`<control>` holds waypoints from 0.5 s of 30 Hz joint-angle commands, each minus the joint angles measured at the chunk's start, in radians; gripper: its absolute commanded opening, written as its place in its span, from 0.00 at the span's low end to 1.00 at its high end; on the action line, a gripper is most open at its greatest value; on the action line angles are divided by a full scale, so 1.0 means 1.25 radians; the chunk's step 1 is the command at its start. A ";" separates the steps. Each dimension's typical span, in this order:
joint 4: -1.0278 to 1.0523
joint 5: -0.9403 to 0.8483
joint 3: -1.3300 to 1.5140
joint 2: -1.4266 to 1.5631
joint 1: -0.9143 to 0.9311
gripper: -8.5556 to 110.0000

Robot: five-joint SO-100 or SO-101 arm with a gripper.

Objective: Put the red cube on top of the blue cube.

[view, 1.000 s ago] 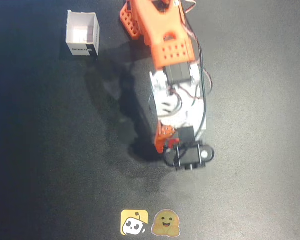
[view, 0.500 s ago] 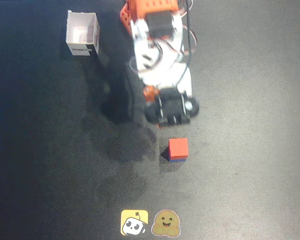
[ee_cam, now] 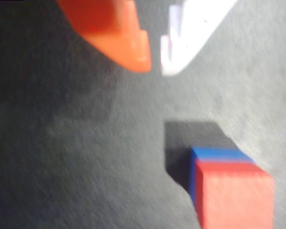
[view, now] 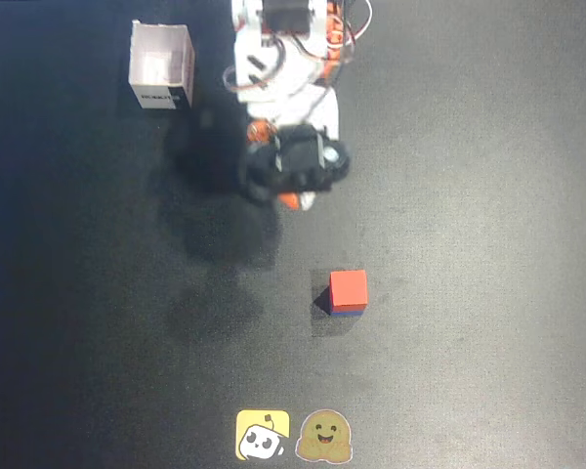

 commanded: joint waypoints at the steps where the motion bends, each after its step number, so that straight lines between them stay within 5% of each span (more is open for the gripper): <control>1: 0.010 0.007 0.067 0.134 0.001 0.07; 4: 0.056 0.013 0.147 0.288 0.001 0.07; 15: 0.174 0.032 0.158 0.295 0.042 0.07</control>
